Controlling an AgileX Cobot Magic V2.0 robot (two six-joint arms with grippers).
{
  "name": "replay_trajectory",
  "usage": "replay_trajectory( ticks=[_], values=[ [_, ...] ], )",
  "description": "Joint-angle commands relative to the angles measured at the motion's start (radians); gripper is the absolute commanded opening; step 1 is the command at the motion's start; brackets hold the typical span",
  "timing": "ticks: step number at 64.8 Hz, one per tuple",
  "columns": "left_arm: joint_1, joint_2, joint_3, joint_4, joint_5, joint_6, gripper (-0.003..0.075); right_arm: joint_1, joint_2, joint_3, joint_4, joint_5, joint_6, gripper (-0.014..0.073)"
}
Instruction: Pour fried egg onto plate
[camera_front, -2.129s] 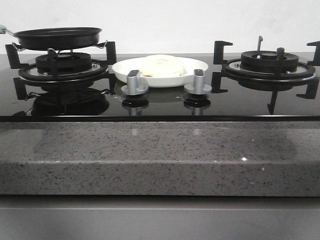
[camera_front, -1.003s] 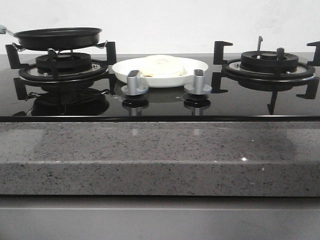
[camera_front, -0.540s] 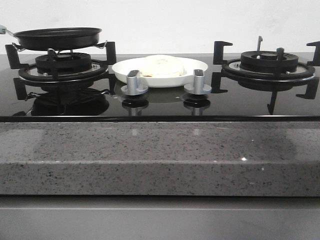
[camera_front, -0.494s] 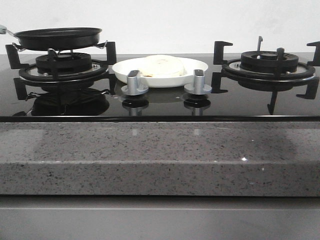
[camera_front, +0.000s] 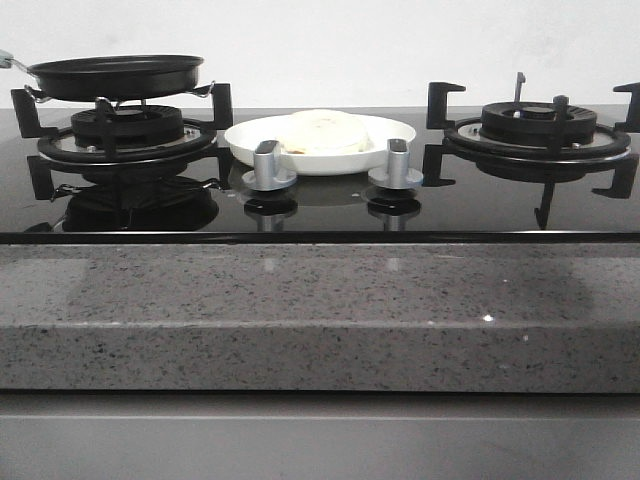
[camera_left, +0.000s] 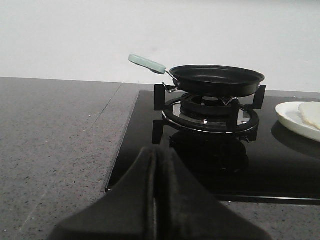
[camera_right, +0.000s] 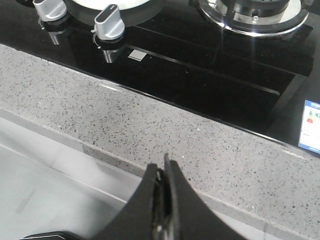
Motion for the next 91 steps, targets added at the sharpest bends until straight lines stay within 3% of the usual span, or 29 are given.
replay_trajectory(
  ticks=[1,23,40,53,66,91],
  values=[
    [-0.006,-0.019,0.005,-0.005,-0.085,-0.008,-0.0019,0.003,0.005,-0.024,-0.006,-0.057,-0.007,-0.0067],
    [-0.006,-0.019,0.005,-0.005,-0.085,-0.008,-0.0019,-0.022,-0.028,0.005,-0.029,-0.087,-0.007,-0.0067],
    [-0.006,-0.019,0.005,-0.005,-0.085,-0.008,-0.0019,-0.175,-0.237,0.346,-0.036,-0.619,-0.007,-0.0067],
    [-0.006,-0.019,0.005,-0.005,-0.085,-0.008,-0.0019,-0.235,-0.397,0.604,-0.033,-0.85,-0.007,-0.0067],
    [-0.006,-0.019,0.005,-0.005,-0.085,-0.008,-0.0019,-0.26,-0.491,0.731,-0.031,-0.919,-0.007,-0.0067],
    [-0.006,-0.017,0.005,-0.005,-0.085,-0.008,-0.0019,-0.263,-0.49,0.729,-0.031,-0.895,-0.007,-0.0067]
  ],
)
